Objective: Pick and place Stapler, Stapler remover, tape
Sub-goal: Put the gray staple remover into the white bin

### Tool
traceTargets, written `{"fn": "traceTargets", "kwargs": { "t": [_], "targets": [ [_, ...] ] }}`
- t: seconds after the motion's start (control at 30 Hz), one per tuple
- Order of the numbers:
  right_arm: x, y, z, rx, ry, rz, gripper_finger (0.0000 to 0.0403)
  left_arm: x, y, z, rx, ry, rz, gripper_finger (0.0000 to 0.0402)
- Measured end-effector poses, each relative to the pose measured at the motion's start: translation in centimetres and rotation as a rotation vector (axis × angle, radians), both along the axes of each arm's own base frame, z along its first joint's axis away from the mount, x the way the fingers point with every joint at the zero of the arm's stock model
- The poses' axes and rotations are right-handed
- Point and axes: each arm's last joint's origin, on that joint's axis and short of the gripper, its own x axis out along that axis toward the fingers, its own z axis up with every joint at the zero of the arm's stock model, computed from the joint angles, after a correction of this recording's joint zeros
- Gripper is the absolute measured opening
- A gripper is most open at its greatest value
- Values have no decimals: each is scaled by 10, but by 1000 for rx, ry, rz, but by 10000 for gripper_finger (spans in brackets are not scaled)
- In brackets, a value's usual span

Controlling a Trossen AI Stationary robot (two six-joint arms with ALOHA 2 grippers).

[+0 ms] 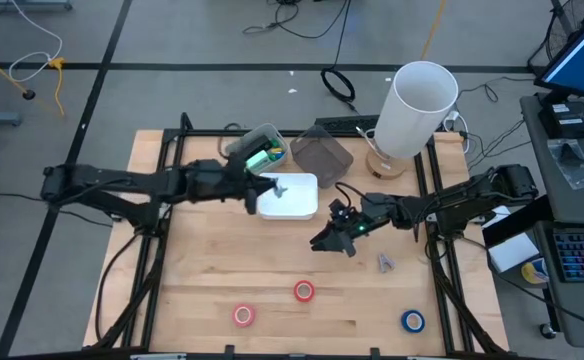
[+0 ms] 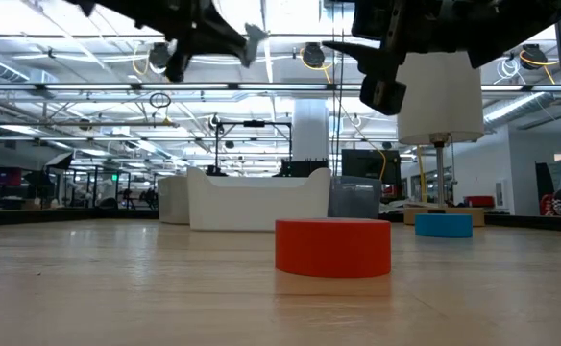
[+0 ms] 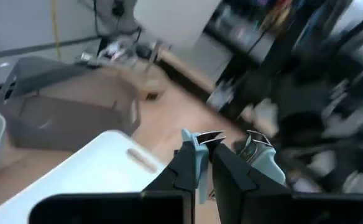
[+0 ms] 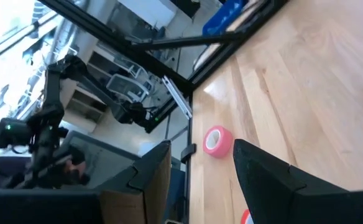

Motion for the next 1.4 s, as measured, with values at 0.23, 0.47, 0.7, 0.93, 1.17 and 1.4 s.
{"fn": "traceTargets", "kwargs": {
  "t": [0.23, 0.47, 0.7, 0.93, 1.17, 1.4],
  "targets": [
    [0, 1, 2, 3, -25, 6, 167, 41, 19, 11, 101, 214, -52, 25],
    [-1, 10, 2, 3, -25, 36, 167, 65, 37, 15, 205, 395, -83, 25],
    [-2, 17, 2, 4, -24, 59, 167, 79, 54, -20, 237, 603, -64, 25],
    [-2, 17, 2, 20, -17, 58, 167, 95, 59, -69, 192, 776, -90, 25],
    [-2, 17, 2, 24, -15, 57, 167, 104, 62, -104, 153, 873, -98, 25],
    [-2, 17, 2, 24, -14, 57, 167, 107, 62, -115, 118, 894, -117, 38]
  ]
}}
